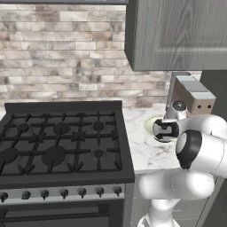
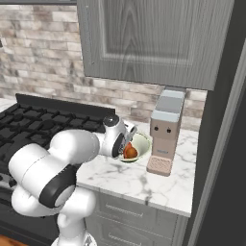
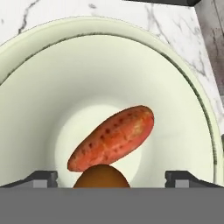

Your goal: Take the sweet potato, bell pepper, and mango from the freezer and place them in the bowl on the counter.

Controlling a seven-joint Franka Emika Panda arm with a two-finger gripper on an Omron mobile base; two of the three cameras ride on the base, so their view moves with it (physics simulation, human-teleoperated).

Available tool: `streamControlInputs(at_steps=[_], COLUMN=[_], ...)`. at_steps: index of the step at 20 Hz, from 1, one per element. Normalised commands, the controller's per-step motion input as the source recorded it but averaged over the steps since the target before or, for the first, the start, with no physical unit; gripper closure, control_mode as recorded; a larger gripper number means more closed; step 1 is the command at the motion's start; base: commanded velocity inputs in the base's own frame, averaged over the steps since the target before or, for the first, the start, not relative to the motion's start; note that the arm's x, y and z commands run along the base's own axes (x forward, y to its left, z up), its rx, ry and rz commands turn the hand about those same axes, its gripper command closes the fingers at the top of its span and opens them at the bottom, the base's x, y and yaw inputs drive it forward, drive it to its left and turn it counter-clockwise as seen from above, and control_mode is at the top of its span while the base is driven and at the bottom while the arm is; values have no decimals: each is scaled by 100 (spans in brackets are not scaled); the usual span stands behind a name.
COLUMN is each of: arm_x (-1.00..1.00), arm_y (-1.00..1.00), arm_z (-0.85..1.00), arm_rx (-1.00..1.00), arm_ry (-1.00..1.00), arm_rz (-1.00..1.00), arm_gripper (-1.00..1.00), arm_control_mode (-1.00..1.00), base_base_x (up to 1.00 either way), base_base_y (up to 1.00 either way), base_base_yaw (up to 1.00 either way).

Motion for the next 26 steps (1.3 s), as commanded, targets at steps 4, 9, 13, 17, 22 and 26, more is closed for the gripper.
streamControlInputs(at_steps=[4,9,13,17,22,26], arm_x=[-46,-57,-49,-50,-49,-49], arm_y=[2,19,30,20,5,0], arm_z=[20,63,73,71,68,54], arm_rx=[0,0,0,0,0,-2], arm_ry=[-21,-20,2,14,20,16], arm_rz=[0,0,0,0,0,0], arm_gripper=[-100,-100,-100,-100,-100,-100], arm_control_mode=[-100,-100,-100,-100,-100,-100], base_base_x=[0,0,0,0,0,0], base_base_y=[0,0,0,0,0,0], base_base_yaw=[0,0,0,0,0,0])
